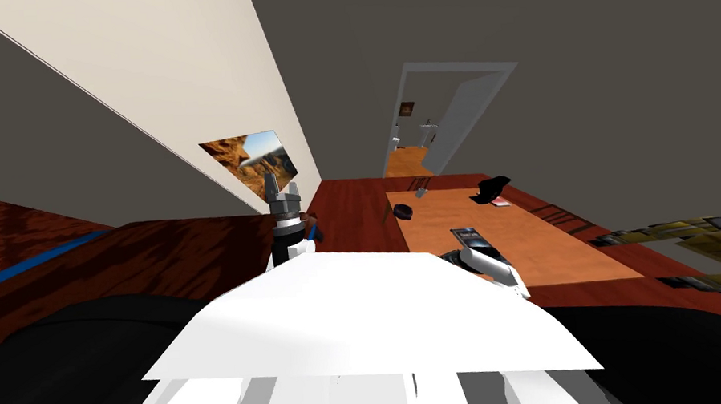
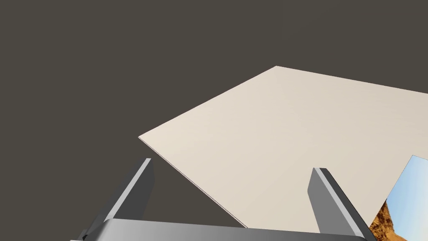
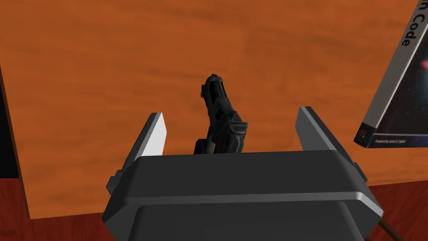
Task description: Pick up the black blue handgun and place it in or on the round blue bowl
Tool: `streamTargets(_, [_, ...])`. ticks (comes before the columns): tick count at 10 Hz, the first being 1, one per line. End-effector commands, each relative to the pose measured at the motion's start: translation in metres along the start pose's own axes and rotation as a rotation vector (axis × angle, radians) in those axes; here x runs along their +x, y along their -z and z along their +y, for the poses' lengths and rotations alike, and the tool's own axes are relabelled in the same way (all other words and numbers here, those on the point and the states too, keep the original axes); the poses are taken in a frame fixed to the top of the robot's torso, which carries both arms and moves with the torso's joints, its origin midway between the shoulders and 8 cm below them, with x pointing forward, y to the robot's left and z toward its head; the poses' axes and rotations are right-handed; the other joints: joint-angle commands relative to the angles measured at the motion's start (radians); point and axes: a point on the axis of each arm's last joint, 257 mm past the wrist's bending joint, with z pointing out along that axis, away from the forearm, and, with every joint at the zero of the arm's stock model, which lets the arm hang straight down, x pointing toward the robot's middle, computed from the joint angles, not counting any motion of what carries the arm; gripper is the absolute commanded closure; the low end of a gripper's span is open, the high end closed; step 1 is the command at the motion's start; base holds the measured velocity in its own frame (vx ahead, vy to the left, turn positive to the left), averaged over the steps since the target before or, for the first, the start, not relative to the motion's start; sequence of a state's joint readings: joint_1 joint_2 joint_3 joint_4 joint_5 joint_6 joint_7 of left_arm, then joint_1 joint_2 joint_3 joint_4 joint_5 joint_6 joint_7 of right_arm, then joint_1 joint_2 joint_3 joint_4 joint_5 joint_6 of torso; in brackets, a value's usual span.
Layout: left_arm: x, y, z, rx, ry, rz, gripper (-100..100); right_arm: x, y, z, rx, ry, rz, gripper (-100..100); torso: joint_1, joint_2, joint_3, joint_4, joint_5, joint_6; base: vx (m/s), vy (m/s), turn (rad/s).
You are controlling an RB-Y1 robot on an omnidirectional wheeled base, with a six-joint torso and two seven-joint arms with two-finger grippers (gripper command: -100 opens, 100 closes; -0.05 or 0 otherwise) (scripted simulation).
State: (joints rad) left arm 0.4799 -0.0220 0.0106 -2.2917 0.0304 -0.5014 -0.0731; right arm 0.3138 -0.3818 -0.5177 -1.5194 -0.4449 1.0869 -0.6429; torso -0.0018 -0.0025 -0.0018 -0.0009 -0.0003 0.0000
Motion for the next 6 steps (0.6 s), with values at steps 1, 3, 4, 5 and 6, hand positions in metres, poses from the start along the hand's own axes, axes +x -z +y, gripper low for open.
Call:
streamTargets(1, [0.0,0.0,0.0,0.0,0.0,0.0,0,-0.006,0.0,-0.006,0.032,-0.019,-0.019,-100,0.0,0.0,0.0,0.0,0.0,0.0,0.037,-0.01,-0.053])
streamTargets(3, [0.0,0.0,0.0,0.0,0.0,0.0,0,-0.021,-0.002,-0.019,0.109,-0.081,-0.056,-100,-0.001,0.0,0.0,0.0,0.0,0.0,0.054,-0.024,-0.111])
streamTargets(4, [0.0,0.0,0.0,0.0,0.0,0.0,0,-0.023,-0.001,-0.022,0.118,-0.081,-0.063,-100,-0.001,0.0,0.0,0.0,0.0,0.0,0.047,-0.018,-0.053])
streamTargets(5, [0.0,0.0,0.0,0.0,0.0,0.0,0,-0.029,-0.001,-0.029,0.155,-0.107,-0.081,-100,-0.001,0.0,0.0,0.0,0.0,-0.001,0.043,-0.023,-0.07])
streamTargets(6, [0.0,0.0,0.0,0.0,0.0,0.0,0,-0.034,0.0,-0.034,0.187,-0.129,-0.096,-100,-0.001,0.0,0.0,0.0,0.0,0.0,0.067,-0.037,-0.136])
